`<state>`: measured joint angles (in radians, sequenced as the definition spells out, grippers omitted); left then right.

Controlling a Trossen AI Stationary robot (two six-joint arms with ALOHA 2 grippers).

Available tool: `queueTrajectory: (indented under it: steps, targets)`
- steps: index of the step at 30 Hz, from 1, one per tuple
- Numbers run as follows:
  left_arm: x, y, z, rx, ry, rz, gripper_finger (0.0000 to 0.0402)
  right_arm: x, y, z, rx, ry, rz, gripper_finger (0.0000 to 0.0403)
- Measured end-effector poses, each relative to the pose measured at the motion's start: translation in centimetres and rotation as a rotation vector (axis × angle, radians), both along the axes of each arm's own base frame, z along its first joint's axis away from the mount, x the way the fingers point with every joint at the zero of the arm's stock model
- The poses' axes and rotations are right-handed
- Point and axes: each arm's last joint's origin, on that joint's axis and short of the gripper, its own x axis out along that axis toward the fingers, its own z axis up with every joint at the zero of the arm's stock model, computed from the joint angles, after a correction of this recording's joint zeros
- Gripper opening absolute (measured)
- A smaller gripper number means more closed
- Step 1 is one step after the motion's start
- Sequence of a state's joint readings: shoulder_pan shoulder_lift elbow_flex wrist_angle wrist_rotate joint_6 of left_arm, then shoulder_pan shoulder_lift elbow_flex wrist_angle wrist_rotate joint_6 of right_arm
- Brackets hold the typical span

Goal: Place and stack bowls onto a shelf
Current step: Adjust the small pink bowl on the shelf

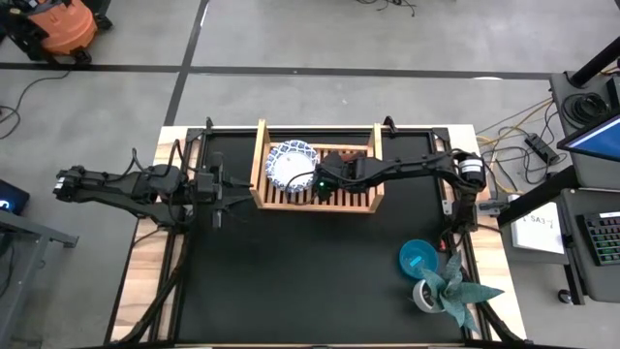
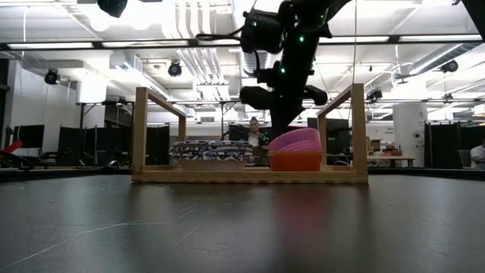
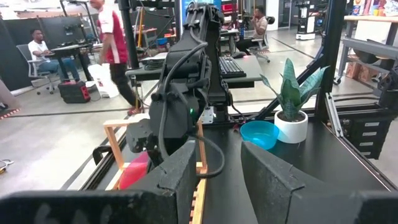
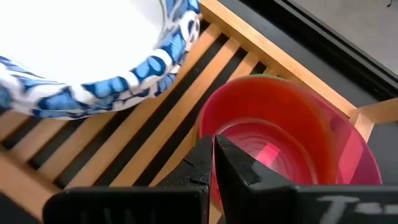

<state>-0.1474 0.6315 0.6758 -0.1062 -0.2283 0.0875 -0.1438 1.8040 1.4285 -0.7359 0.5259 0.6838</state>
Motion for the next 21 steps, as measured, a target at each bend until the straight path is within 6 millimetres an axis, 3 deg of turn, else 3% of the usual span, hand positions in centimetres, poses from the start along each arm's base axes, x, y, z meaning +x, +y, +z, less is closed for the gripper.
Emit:
queueTrajectory:
  steps: [9, 17, 21]
  targets:
    - [0.0, 0.0, 0.0, 0.001, 0.002, 0.0, 0.0111, -0.5, 1.0, 0.4, 0.02, 0.032, -0.048, 0.0009]
    - [0.0, 0.0, 0.0, 0.005, 0.003, 0.0, 0.0111, -0.2, 1.0, -1.5, -0.013, 0.055, -0.072, 0.0009]
    - [0.0, 0.0, 0.0, 0.005, 0.002, 0.0, 0.0111, -0.3, 1.0, -1.3, -0.016, 0.048, -0.071, 0.0009]
